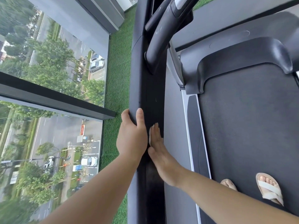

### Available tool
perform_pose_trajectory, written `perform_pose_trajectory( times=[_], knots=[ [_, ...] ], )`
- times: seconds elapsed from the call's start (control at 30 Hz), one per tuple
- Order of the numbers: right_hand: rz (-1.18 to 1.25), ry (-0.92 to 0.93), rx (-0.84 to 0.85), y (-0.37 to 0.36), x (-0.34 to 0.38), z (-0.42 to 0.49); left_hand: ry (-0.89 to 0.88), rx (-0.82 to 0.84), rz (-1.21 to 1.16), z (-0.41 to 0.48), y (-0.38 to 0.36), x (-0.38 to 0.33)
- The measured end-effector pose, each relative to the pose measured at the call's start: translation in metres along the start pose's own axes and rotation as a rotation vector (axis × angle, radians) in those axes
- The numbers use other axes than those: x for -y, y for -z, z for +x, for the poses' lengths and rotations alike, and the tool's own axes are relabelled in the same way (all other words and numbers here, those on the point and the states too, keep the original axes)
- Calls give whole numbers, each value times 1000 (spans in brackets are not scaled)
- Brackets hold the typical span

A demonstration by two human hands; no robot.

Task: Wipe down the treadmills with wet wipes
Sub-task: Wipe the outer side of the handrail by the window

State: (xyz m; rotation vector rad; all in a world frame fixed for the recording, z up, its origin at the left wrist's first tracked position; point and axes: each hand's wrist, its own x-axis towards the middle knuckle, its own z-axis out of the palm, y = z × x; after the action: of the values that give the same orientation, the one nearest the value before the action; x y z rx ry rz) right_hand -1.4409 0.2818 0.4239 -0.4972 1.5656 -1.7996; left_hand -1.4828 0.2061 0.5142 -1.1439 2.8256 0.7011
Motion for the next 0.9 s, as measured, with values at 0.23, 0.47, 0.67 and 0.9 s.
perform_pose_trajectory(
  times=[0.23, 0.47, 0.67, 0.9],
  knots=[
    [147, -86, -50, 0, 13, 7, -5, -5, -17, 0, 0, 0],
    [149, -151, -32, 12, 4, 15, 8, 7, -10, 0, 0, 0],
    [108, 1, -21, -2, 16, 7, -1, 5, -34, 1, 1, 1],
    [171, -190, -106, 7, 12, 23, 10, 8, -18, 0, 1, 1]
  ],
)
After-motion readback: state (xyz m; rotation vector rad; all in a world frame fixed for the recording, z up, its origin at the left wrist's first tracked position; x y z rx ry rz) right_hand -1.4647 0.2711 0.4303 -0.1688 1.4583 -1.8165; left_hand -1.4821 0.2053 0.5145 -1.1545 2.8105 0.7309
